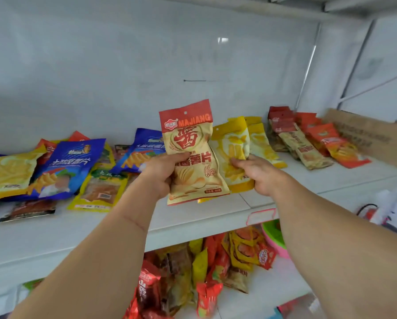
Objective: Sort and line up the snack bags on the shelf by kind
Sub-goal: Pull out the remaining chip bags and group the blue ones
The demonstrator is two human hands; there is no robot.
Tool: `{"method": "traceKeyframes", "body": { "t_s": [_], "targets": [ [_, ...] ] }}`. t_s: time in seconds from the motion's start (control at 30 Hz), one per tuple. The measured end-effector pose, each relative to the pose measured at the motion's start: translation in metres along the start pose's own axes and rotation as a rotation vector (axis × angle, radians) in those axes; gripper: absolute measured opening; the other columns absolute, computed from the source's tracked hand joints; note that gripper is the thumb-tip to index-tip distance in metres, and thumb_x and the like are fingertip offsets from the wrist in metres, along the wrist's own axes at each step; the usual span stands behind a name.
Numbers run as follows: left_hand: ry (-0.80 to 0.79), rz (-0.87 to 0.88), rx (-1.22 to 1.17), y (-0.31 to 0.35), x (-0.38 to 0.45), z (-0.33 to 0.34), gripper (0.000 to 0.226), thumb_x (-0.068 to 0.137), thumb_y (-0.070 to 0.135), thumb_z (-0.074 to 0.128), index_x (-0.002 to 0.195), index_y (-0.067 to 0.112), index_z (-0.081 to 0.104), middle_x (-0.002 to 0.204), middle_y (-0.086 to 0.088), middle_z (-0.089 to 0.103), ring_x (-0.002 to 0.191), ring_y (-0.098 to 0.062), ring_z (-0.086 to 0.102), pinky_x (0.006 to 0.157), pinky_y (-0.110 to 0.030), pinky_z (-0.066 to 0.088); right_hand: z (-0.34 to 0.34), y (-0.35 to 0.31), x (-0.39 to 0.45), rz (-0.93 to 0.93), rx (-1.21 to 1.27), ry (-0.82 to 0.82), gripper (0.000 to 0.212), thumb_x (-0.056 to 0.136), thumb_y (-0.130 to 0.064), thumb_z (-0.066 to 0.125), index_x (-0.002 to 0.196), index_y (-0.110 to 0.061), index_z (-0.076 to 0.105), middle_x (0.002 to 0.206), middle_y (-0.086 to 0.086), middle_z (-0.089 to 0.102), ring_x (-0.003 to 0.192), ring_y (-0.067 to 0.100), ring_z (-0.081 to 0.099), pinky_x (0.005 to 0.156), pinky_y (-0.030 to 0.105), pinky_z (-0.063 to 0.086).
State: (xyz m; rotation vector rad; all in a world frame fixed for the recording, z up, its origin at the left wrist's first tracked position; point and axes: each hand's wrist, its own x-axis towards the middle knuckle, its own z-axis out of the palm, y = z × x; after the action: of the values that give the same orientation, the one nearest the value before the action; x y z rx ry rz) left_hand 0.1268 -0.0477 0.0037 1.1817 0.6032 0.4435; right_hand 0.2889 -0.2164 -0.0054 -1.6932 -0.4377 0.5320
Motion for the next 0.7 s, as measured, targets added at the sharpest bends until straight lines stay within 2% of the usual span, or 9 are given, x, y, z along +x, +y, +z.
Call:
{"method": "traceKeyframes", "body": {
  "t_s": [0.1,0.17,0.23,0.3,0.37,0.47,0.53,0.6,0.7],
  "targets": [
    [-0.008,0.008,0.006,-0.014,-0.005,0.039,0.02,0.087,0.013,0.076,0.106,0.013,0.07,0.093,-0.008,0.079,0.079,-0.025,0.077,0.068,-0.042,0.063,-0.041,0.006,0.0,0.019,-0.008,-0.012,0.034,0.082,-0.023,0.079,0.113,-0.014,0.069,0.101,0.009,0.076,0.093,0.029,0.073,0.092,0.047,0.055],
    [-0.002,0.002,0.014,-0.021,-0.007,0.059,0.019,0.088,0.013,0.074,0.106,0.013,0.07,0.093,-0.008,0.079,0.08,-0.027,0.077,0.071,-0.045,0.063,-0.062,0.008,0.0,0.041,-0.018,0.007,0.052,0.073,-0.027,0.083,0.12,-0.013,0.066,0.102,0.009,0.076,0.092,0.029,0.073,0.092,0.049,0.055],
    [0.012,0.001,0.032,-0.027,-0.003,0.075,0.02,0.087,0.014,0.076,0.106,0.012,0.07,0.094,-0.009,0.079,0.085,-0.03,0.077,0.082,-0.052,0.061,-0.08,0.01,0.0,0.05,0.027,0.037,0.038,0.082,-0.023,0.075,0.117,-0.013,0.066,0.096,0.009,0.077,0.087,0.028,0.075,0.091,0.05,0.056],
    [0.014,-0.015,0.046,-0.03,0.002,0.09,0.02,0.086,0.014,0.077,0.105,0.01,0.071,0.093,-0.01,0.079,0.086,-0.031,0.077,0.085,-0.054,0.06,-0.096,0.011,0.002,0.04,0.045,0.057,0.024,0.088,-0.027,0.071,0.109,-0.017,0.068,0.094,0.007,0.077,0.089,0.028,0.074,0.092,0.052,0.055],
    [0.011,-0.025,0.062,-0.033,0.008,0.103,0.022,0.086,0.015,0.077,0.106,0.01,0.071,0.092,-0.011,0.079,0.084,-0.031,0.077,0.083,-0.053,0.06,-0.109,0.013,0.003,0.004,0.047,0.084,0.023,0.083,-0.041,0.075,0.099,-0.025,0.069,0.098,0.003,0.076,0.094,0.028,0.072,0.095,0.053,0.052],
    [0.004,-0.01,0.061,-0.036,0.022,0.117,0.026,0.086,0.015,0.078,0.109,0.01,0.069,0.091,-0.01,0.079,0.083,-0.03,0.077,0.081,-0.053,0.061,-0.123,0.016,0.01,-0.03,0.052,0.116,0.018,0.086,-0.039,0.075,0.09,-0.025,0.064,0.092,0.001,0.073,0.085,0.021,0.072,0.093,0.048,0.054],
    [0.001,0.008,0.055,-0.038,0.029,0.124,0.027,0.086,0.015,0.078,0.111,0.012,0.068,0.091,-0.009,0.079,0.082,-0.03,0.077,0.08,-0.052,0.061,-0.129,0.014,0.016,-0.041,0.042,0.141,0.016,0.088,-0.035,0.073,0.089,-0.023,0.063,0.085,-0.001,0.07,0.073,0.015,0.07,0.081,0.041,0.058],
    [0.006,0.013,0.055,-0.041,0.036,0.128,0.026,0.087,0.016,0.077,0.11,0.012,0.066,0.091,-0.009,0.079,0.081,-0.029,0.077,0.077,-0.051,0.062,-0.132,0.016,0.025,-0.067,0.016,0.13,0.017,0.089,-0.035,0.072,0.082,-0.026,0.059,0.084,-0.003,0.069,0.064,0.01,0.065,0.067,0.032,0.054],
    [0.053,0.012,0.05,-0.045,0.043,0.131,0.024,0.087,0.015,0.076,0.109,0.012,0.066,0.09,-0.009,0.079,0.08,-0.03,0.077,0.078,-0.052,0.062,-0.134,0.024,0.043,-0.058,-0.015,0.091,0.016,0.086,-0.041,0.074,0.085,-0.029,0.063,0.091,-0.003,0.073,0.066,0.013,0.069,0.072,0.032,0.053]
  ]
}}
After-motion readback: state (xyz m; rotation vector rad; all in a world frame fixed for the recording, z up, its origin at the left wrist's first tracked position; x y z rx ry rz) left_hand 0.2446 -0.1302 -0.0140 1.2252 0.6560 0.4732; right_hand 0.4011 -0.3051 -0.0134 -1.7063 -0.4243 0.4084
